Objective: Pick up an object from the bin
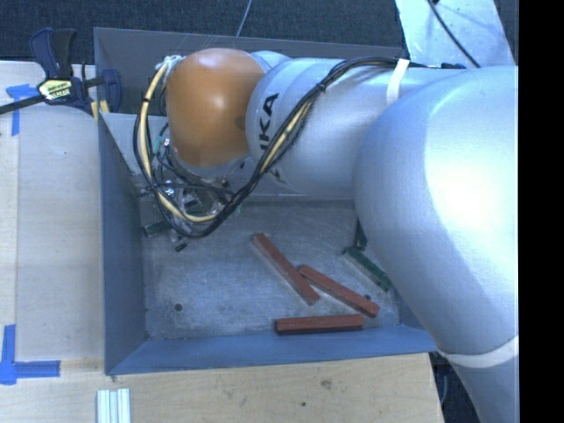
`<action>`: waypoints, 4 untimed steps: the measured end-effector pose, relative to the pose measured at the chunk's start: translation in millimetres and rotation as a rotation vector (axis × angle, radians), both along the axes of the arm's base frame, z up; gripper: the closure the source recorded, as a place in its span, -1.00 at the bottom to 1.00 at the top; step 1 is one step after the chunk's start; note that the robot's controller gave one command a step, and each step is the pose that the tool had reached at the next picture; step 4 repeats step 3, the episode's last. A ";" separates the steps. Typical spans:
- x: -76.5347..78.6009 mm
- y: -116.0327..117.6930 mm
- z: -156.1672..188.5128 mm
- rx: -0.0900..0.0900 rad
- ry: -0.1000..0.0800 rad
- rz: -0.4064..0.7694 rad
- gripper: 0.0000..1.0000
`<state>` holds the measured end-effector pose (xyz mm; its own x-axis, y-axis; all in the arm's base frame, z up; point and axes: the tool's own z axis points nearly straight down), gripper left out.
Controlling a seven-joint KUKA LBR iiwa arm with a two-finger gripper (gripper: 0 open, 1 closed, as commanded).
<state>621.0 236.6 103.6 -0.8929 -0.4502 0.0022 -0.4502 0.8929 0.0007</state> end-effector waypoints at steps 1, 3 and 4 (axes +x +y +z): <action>0.5 0.2 17.6 0.001 -0.002 0.000 1.00; 2.2 0.7 51.4 0.003 -0.010 -0.001 1.00; 2.2 0.7 51.4 0.003 -0.010 -0.001 1.00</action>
Offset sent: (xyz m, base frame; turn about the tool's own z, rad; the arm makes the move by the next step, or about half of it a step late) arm 0.0001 -0.0001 0.0360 0.0000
